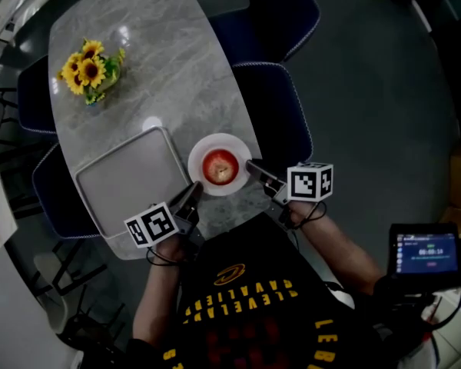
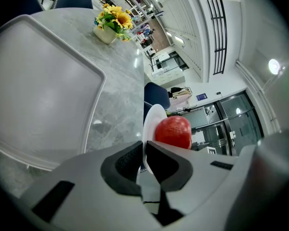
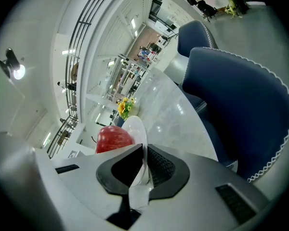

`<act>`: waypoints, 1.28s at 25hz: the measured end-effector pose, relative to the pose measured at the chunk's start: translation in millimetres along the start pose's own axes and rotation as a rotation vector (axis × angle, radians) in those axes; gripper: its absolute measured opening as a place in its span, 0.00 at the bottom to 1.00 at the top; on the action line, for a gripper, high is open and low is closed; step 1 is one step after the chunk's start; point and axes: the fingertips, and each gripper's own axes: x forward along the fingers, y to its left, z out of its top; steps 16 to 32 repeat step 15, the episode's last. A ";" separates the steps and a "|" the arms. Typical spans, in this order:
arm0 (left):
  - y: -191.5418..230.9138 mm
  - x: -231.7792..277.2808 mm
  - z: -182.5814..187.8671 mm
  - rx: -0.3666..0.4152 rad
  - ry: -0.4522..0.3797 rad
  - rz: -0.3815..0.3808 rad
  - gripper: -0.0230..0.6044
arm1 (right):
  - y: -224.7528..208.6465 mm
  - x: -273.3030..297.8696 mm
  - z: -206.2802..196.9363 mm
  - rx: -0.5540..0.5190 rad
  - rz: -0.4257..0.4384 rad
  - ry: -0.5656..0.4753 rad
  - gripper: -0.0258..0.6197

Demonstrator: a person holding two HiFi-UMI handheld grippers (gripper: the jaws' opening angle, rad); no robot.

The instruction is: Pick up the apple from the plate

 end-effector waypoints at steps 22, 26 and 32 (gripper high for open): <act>4.5 -7.7 1.0 -0.006 0.002 0.001 0.08 | 6.1 4.6 -5.1 0.003 0.001 0.006 0.09; 4.5 -7.7 1.0 -0.006 0.002 0.001 0.08 | 6.1 4.6 -5.1 0.003 0.001 0.006 0.09; 4.5 -7.7 1.0 -0.006 0.002 0.001 0.08 | 6.1 4.6 -5.1 0.003 0.001 0.006 0.09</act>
